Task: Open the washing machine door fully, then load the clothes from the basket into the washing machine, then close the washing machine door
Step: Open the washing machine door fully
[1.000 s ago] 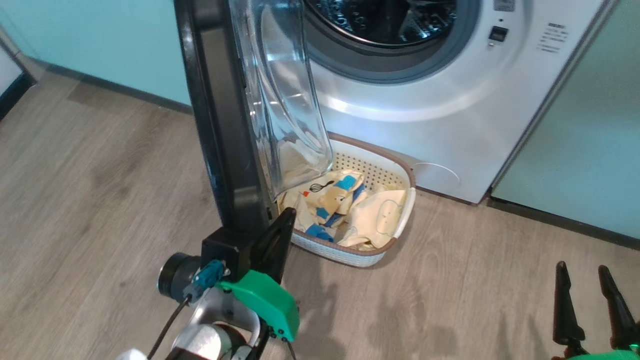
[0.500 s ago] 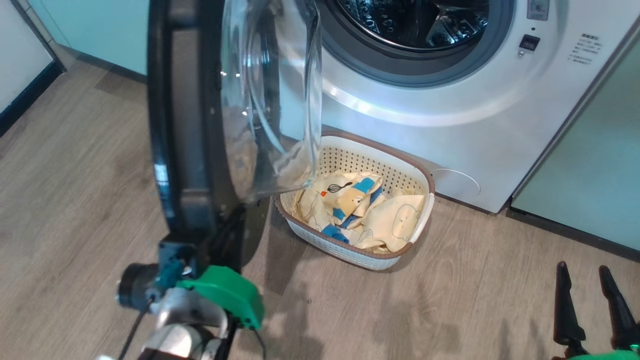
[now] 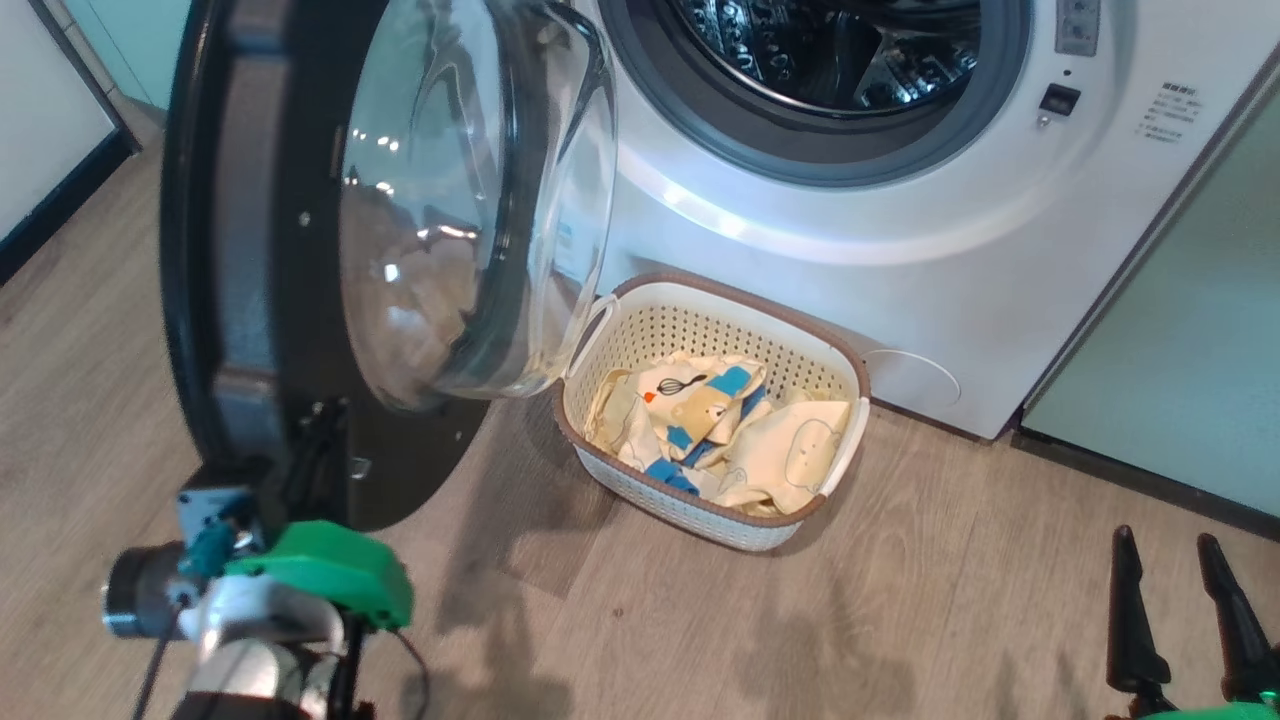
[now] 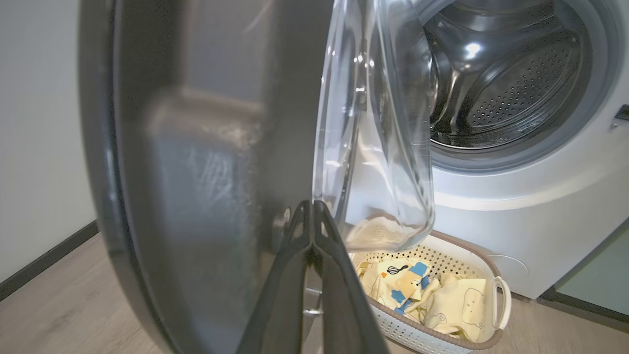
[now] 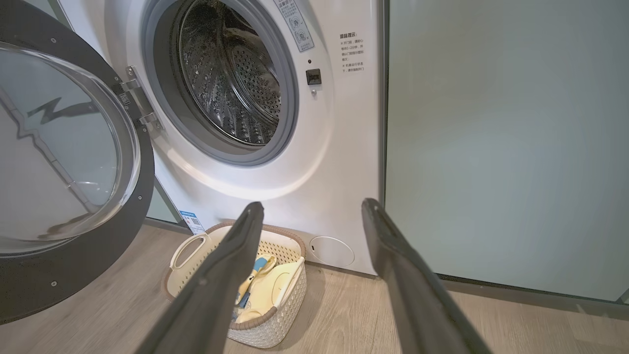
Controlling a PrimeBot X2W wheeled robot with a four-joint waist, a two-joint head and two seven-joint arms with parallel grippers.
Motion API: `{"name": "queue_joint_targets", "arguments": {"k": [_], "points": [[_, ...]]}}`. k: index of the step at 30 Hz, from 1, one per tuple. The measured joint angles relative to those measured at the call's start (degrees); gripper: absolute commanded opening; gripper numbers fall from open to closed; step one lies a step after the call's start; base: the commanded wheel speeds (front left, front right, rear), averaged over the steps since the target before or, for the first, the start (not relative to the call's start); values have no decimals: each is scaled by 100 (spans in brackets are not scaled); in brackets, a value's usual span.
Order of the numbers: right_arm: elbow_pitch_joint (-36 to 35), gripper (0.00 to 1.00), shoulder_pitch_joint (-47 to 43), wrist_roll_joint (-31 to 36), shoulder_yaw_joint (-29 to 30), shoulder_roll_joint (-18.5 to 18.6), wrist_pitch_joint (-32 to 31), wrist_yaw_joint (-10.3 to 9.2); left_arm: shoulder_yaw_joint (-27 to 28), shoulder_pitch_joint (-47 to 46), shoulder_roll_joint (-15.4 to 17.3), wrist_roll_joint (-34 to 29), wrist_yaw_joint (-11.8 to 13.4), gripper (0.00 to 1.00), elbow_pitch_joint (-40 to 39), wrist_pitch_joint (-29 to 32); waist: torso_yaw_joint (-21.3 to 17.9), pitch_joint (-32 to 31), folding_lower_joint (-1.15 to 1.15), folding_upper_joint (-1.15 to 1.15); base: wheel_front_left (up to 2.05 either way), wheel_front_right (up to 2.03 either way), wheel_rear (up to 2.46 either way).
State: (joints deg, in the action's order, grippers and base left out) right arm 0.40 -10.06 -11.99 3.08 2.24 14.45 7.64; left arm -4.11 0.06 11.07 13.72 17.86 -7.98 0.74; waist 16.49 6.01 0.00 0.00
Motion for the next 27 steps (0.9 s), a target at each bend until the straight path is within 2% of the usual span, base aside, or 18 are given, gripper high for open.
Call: {"name": "queue_joint_targets", "arguments": {"k": [11,17,27], "points": [[8,100,-9,49,-34,0,0,0,573,-169,358,321,-215,0,1009,-655,18,-78,0,0,0,0,0],[-3,100,-12,108,-35,-1,0,0,661,-543,485,447,-408,0,1727,-980,34,-21,0,0,0,0,0],[-55,100,-9,253,-21,-1,0,0,1013,-1307,687,662,-577,0,2944,-1368,30,218,0,0,0,0,0]]}}
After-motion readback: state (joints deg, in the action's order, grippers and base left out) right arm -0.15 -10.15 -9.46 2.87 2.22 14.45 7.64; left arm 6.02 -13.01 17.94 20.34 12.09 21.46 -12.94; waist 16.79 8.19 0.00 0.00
